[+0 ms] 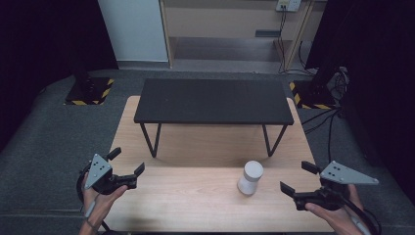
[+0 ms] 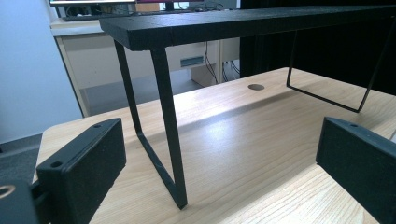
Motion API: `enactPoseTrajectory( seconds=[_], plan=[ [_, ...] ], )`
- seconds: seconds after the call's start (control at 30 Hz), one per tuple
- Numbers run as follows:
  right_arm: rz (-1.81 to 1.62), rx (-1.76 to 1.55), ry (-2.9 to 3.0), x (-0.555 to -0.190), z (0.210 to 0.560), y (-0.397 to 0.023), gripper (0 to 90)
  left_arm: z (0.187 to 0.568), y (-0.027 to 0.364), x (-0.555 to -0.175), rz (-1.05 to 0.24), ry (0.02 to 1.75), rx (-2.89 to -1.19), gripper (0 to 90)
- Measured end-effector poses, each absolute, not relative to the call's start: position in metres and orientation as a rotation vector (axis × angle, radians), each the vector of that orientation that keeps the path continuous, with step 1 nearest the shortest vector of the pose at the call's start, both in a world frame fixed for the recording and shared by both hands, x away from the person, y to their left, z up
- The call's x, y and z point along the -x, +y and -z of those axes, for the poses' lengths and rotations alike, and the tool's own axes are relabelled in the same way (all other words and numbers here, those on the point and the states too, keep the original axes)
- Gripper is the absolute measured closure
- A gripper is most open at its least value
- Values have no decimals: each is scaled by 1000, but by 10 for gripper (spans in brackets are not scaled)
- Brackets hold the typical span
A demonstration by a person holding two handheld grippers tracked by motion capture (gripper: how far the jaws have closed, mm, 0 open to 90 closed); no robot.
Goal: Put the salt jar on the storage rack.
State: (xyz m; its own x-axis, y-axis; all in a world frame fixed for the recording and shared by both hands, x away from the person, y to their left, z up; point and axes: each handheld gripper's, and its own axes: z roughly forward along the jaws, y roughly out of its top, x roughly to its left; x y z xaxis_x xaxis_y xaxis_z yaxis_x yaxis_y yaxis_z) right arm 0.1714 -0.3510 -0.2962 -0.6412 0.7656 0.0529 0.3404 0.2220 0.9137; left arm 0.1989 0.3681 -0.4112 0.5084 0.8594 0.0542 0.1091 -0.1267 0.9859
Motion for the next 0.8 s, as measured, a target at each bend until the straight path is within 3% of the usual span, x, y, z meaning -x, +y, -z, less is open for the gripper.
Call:
enactPoseTrajectory(
  seconds=[0.8],
  plan=[
    [-1276,-1046,2226,-237,343,-292,43,411,368,-199,-802,851,-1591,5]
  ],
)
